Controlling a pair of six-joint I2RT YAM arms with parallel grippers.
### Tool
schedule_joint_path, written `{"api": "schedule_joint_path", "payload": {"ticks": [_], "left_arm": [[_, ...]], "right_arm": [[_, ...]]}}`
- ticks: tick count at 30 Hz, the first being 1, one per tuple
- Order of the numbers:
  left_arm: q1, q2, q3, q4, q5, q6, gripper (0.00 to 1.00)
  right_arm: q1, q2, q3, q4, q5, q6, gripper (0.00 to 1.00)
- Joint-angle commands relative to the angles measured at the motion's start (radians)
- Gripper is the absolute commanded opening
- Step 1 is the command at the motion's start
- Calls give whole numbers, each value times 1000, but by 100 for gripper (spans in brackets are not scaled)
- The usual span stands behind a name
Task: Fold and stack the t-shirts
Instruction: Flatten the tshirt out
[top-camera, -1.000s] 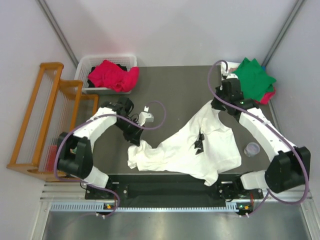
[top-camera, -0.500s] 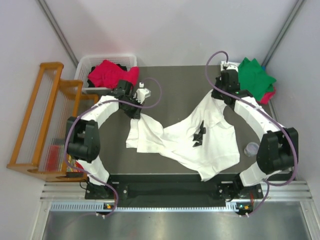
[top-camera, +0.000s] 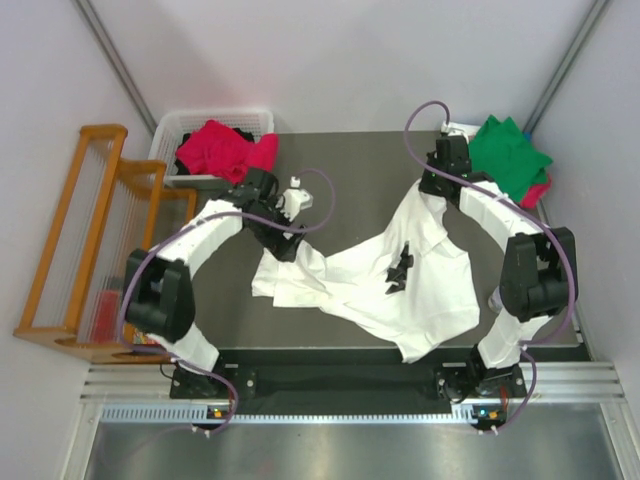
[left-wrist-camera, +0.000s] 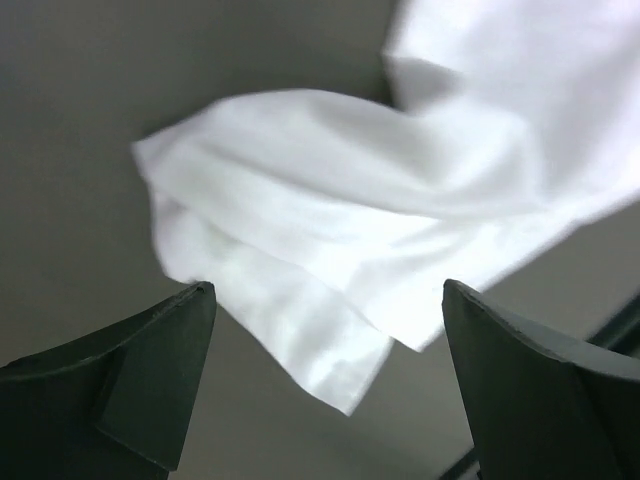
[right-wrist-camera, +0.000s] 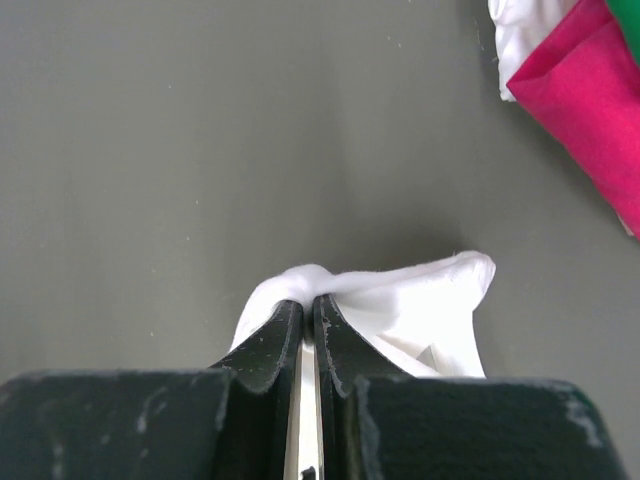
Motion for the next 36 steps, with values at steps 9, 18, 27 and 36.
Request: {"api": "schedule_joint_path", "payload": {"ticks": [9,18,27,36], "left_arm": [[-360,-433,-426,-68,-205,83,97],[-364,-327,-484,50,-261,77,98],[-364,-235,-446,132,-242,57,98],[-344,-219,-427,142,-234,51,99]], "right_arm": [[-13,-36,1,63,-1,-5,0],[-13,-16,9,54,-6,-2,0],[-13,-7,10,39,-32,-17,36],[21,-93,-31,-69,2,-8,89]]}}
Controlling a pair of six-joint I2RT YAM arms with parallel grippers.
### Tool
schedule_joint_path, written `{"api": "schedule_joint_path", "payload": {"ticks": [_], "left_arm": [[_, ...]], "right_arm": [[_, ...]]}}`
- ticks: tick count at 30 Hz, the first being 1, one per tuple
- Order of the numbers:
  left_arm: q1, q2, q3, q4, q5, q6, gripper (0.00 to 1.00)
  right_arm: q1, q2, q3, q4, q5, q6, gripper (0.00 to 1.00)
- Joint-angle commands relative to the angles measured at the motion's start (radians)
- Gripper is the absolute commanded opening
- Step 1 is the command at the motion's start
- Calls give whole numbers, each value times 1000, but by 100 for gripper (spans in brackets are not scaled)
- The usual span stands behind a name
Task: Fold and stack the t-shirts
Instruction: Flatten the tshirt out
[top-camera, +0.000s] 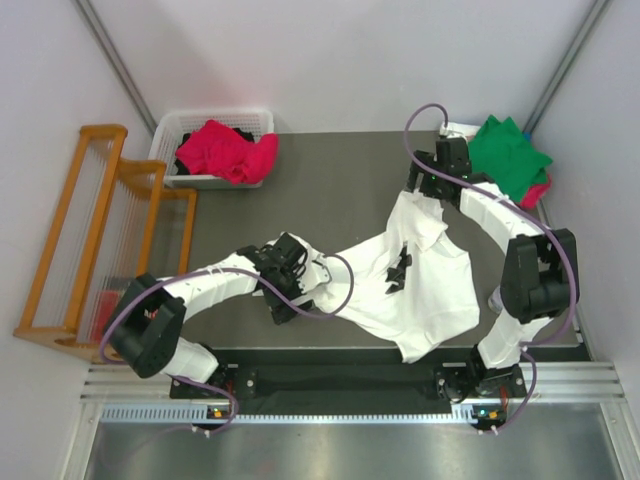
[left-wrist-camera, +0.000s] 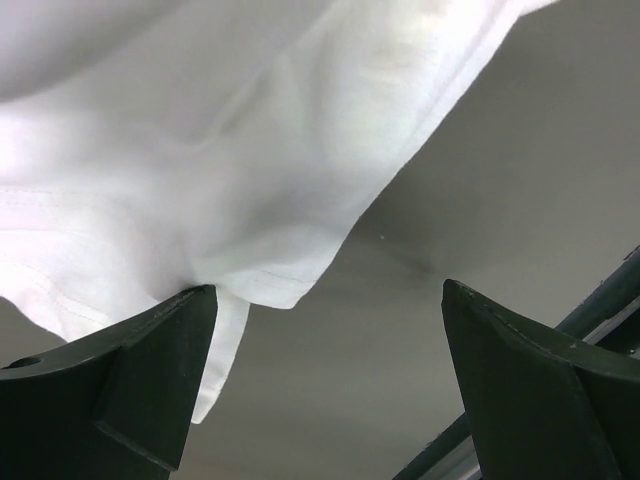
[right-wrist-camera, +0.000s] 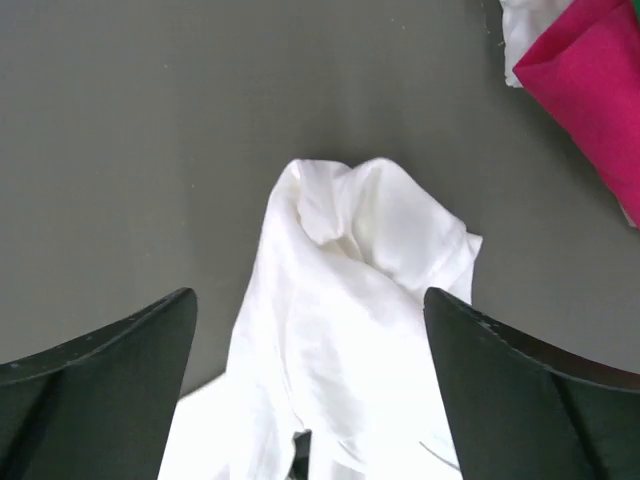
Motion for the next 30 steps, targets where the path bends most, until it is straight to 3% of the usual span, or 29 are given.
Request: {"api": "schedule_joint_path", "payload": {"ticks": [1,4,11,30], "left_arm": [[13,8,47,39,19,-16,99],[18,13,59,38,15,-17,99],[27,17,85,30,11,-13,98],[32,60,51,62,4,-14,96]], "right_arm": [[47,-109,-59,-51,23,16,79],[102,-172,-172,-76,40,24,67],[132,-316,-415,-70,66,39,61],[118,-178,-371,-7,85,42,54]]}}
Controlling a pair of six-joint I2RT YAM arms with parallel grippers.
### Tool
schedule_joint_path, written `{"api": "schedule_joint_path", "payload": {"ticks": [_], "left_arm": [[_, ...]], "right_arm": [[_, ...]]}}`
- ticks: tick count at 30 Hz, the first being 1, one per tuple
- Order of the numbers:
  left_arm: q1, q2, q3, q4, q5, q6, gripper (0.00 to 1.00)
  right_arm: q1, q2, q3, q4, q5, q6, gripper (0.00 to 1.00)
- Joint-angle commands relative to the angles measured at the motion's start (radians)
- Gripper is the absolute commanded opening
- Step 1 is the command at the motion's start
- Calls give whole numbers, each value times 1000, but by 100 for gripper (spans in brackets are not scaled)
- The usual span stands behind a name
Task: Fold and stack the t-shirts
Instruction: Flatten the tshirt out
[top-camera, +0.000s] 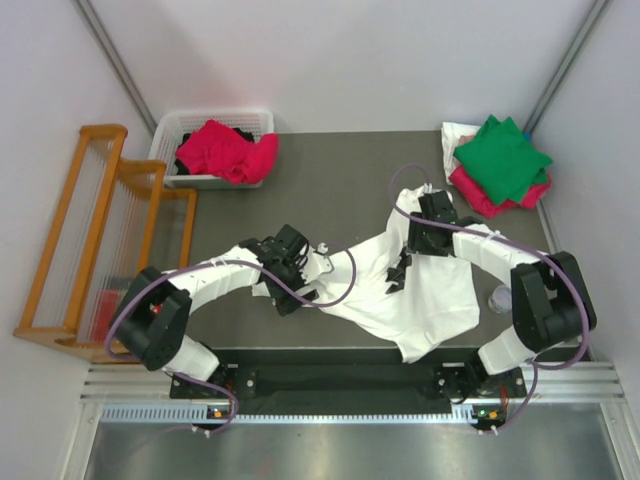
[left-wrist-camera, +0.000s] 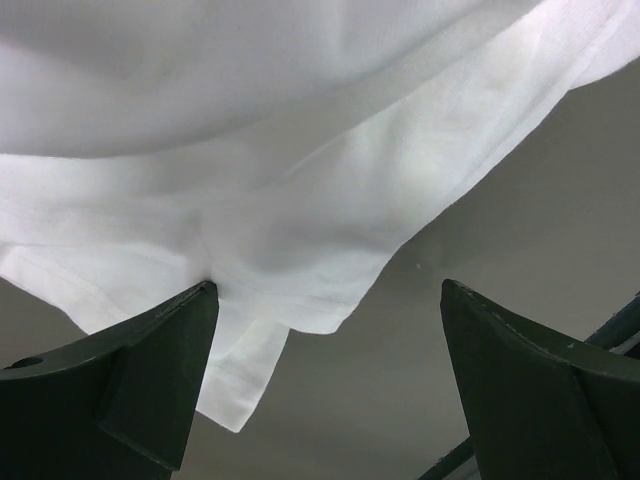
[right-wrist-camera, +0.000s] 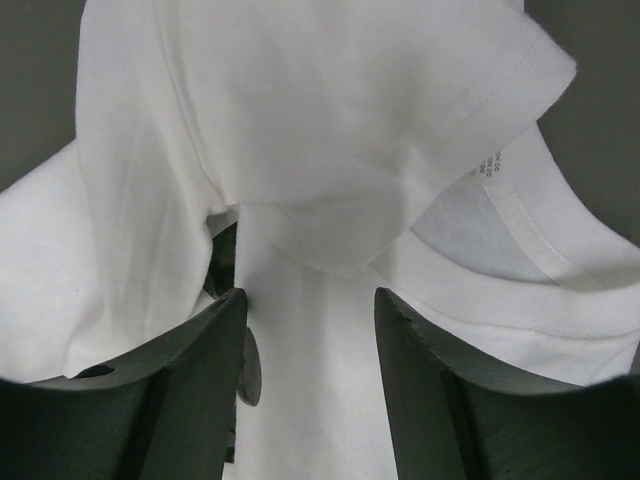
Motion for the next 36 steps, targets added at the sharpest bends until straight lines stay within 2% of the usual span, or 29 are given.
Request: {"api": "schedule_joint_path", "payload": {"ticks": [1,9,20,25,32,34,36], "left_arm": [[5,24,-14,47,1,4,96],[10,19,-19,41,18,7,96],[16,-2,-17,23,22,16,96],[16,-1,-16,23,18,16,95],[16,-1,-16,29,13,-1,95],[16,11,-22,32,8,-1,93],[16,24,-28,30,-1,-2,85]], "right_arm": [[-16,43,67,63,26,5,52],[-62,91,84,102,35,-1,48],[-71,98,28,131,0,28,34],[-73,91,19,131,0,27,23],[-71,74,27,122,-6,25,17],[-71,69,31,122,-9,24,17],[-70,69,33,119,-12,22,16]]}}
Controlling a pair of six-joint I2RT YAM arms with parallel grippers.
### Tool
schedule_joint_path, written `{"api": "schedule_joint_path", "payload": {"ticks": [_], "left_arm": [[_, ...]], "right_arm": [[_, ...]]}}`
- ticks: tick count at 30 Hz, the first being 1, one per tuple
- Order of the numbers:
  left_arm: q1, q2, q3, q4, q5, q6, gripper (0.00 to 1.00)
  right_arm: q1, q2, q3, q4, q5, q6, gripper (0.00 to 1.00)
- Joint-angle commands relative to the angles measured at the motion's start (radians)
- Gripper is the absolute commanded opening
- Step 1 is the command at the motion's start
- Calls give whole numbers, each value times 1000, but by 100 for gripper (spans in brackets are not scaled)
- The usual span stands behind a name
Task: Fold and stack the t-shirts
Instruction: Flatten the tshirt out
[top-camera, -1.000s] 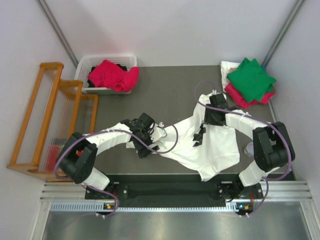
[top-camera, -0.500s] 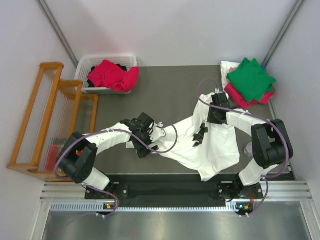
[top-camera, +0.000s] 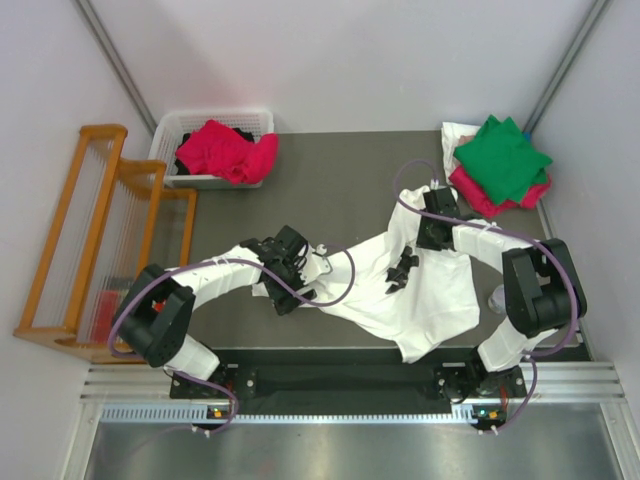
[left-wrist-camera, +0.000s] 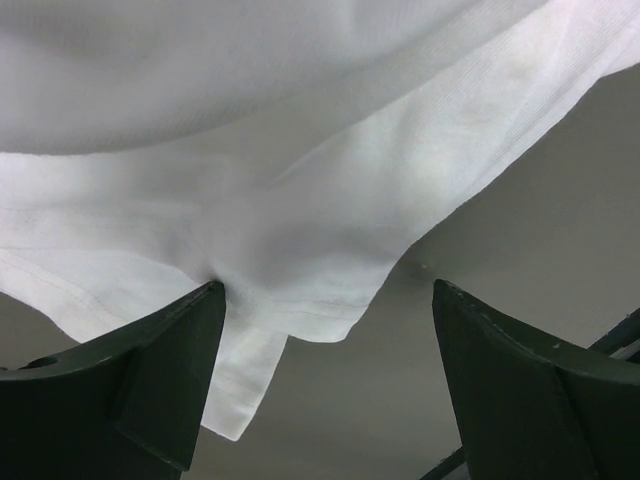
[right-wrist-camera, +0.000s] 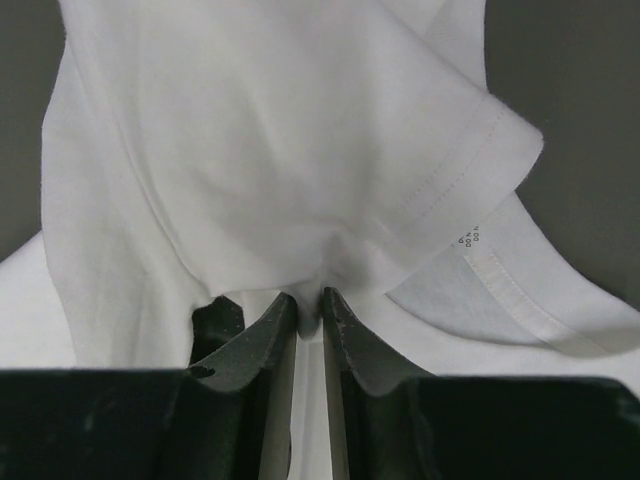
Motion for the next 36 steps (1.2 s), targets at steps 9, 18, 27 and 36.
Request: {"api": "schedule_joint_path", "payload": {"ticks": [9,18,27,36], "left_arm": [[5,-66,24,-38,-5,-26,51],[9,-83,65,-69,-48,-15,54],[20,-83,35,-107,-30,-30,55],[17,-102,-22,-171,51,-30,52]], "right_arm": [[-9,-17,19,17,-18,2,15],[-9,-38,36,-4,-26,2,15],[-9,-59,36,-21,-24,-3,14],[-8,-53,49,-27,-23,2,13]]}}
